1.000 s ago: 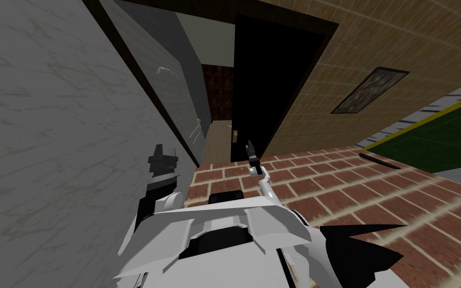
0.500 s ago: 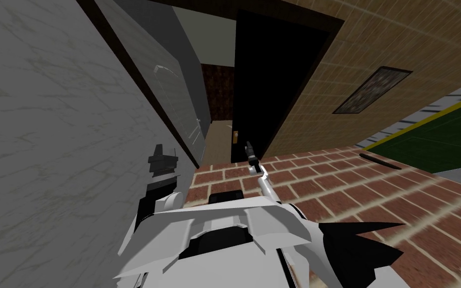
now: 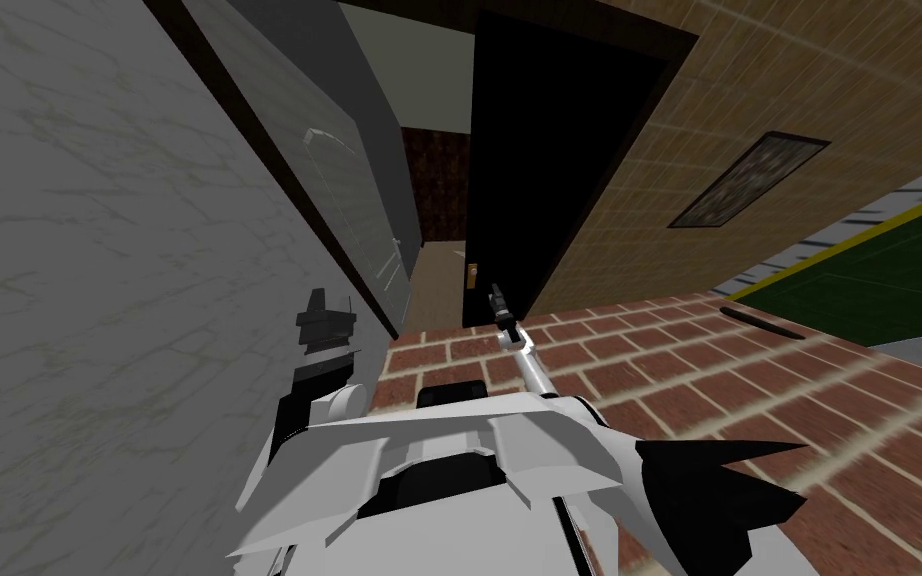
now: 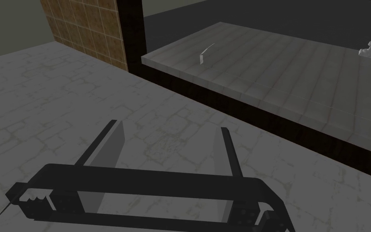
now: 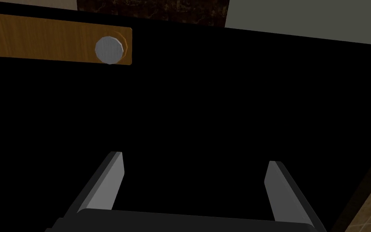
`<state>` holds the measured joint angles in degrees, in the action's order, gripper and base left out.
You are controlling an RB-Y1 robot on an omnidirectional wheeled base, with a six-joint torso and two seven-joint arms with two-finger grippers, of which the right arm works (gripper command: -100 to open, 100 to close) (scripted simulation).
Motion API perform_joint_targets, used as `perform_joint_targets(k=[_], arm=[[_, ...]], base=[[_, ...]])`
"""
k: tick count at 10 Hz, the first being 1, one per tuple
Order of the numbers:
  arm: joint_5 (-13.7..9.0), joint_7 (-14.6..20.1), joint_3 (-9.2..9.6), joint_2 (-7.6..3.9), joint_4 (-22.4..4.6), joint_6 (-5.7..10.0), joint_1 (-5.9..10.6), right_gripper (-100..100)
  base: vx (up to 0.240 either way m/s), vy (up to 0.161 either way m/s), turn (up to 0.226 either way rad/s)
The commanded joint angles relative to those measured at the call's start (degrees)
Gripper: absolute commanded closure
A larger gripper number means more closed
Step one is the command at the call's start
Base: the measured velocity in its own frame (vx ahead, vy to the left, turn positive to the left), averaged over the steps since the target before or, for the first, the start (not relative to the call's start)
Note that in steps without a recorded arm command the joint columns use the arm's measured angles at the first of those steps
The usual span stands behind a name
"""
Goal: Push the door open
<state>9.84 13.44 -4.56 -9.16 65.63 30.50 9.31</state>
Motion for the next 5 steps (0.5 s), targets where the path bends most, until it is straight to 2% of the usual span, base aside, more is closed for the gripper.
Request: perform_joint_targets(k=[1,4,5], arm=[[0.52,1.29,-0.22,-0.43,-2.86,-0.33,1.77,-100],[1.43,3.24,-0.63,-1.08,-8.50,-0.68,4.92,-100],[1.43,3.24,-0.63,-1.08,-9.06,-0.68,4.92,-100]], base=[[0.080,0.041,-0.014],[0.109,0.032,-0.009],[0.077,0.019,-0.006]])
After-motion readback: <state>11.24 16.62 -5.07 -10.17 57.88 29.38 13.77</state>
